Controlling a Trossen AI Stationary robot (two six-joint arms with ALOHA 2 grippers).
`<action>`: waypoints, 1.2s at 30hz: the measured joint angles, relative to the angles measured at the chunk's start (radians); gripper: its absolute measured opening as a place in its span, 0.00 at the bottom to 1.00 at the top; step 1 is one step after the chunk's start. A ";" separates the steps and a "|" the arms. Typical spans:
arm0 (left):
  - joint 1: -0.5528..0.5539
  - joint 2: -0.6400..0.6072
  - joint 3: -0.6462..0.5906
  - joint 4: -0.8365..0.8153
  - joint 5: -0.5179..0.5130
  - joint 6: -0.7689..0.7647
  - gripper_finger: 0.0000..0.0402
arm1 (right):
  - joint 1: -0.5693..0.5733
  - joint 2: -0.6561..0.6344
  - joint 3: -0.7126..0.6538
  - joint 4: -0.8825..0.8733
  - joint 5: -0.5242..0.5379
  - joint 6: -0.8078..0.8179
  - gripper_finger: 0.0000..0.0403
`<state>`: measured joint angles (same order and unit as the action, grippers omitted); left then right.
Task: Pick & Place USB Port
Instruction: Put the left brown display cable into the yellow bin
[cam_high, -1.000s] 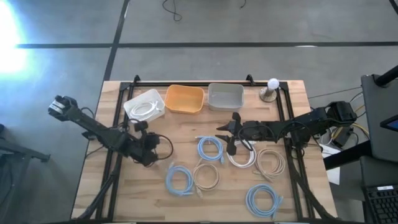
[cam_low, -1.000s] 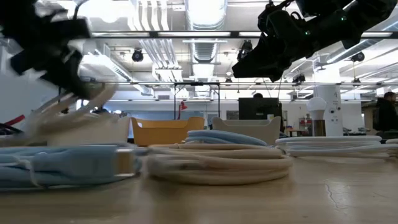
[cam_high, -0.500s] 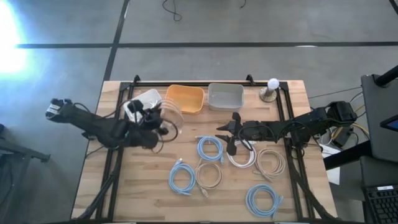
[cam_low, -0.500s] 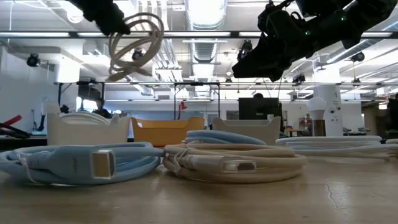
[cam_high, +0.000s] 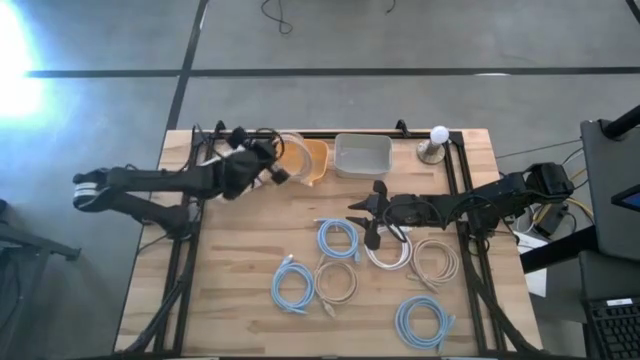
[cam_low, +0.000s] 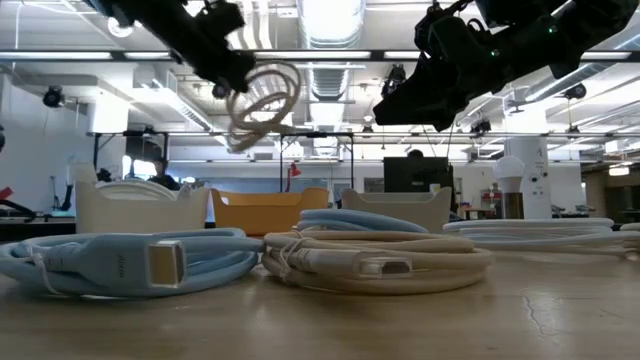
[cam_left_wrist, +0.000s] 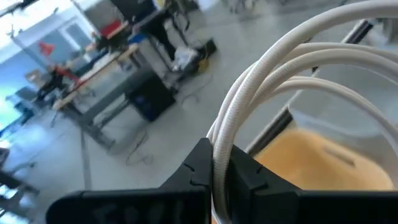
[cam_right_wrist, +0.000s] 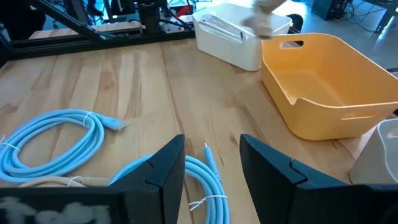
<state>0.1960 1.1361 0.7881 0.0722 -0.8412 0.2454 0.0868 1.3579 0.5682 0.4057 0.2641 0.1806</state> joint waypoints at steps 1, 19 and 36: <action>0.031 0.017 -0.015 0.072 0.029 0.032 0.05 | 0.000 0.000 0.000 0.000 0.000 0.000 0.37; 0.263 0.458 -0.089 0.603 0.099 0.212 0.04 | 0.000 0.000 0.000 -0.005 -0.001 0.003 0.37; 0.274 0.580 -0.080 0.632 0.072 0.220 0.16 | 0.000 0.000 -0.001 -0.005 -0.001 0.003 0.37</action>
<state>0.4695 1.7158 0.7082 0.7044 -0.7692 0.4652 0.0868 1.3579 0.5669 0.4005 0.2626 0.1837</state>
